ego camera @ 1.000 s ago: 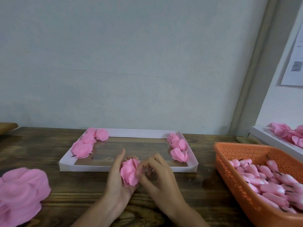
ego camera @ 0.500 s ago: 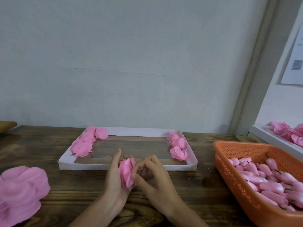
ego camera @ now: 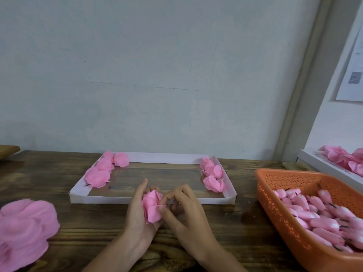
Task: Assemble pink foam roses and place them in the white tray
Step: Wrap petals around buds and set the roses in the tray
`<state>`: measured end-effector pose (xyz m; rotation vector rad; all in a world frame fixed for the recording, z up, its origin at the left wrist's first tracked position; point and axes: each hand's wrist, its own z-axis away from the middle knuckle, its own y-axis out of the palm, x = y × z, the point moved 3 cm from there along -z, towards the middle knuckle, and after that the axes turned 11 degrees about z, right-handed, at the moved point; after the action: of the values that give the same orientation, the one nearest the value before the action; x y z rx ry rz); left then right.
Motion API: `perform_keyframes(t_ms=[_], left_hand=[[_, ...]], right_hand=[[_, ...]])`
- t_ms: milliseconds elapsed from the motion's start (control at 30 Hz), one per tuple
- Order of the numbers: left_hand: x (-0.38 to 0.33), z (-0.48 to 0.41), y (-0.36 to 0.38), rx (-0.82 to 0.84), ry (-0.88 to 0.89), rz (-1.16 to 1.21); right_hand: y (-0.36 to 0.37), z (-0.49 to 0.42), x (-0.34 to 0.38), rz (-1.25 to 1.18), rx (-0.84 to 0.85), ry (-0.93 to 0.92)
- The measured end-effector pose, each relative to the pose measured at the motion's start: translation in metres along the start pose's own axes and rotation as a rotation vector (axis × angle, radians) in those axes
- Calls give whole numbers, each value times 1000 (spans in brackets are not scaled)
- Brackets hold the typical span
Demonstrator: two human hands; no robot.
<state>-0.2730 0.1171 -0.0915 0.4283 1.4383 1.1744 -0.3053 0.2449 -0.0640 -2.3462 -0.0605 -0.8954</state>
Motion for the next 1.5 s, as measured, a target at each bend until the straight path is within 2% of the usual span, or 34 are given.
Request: perform_keyframes(t_ms=[233,500,633,767,967,1167,1400,1500], left_hand=[[2,3,5,110,-19,-34],[5,6,5,80,-39,40],[5,9,9,85,-59,4],[4,11,10,81,-99,-12],[5,9,7,74,-76,-60],[6,9,7,107,-144,21],[1,9,2,20,-84,-54],[-1,8,1,13,-64,-90]], right_hand=[[-2,-1,2,-28,-73,-4],[-10,-3,7,-22,-67,-23],[-9,-3,5,0,-58,-10],[-8,-1,2,131,-75,-35],[-7,-1,6,413,-165,-193],[-9,1,10,504,-133,-291],[-9,4,18,666,-49,-374],[-7,4,24,762,-98,-406]])
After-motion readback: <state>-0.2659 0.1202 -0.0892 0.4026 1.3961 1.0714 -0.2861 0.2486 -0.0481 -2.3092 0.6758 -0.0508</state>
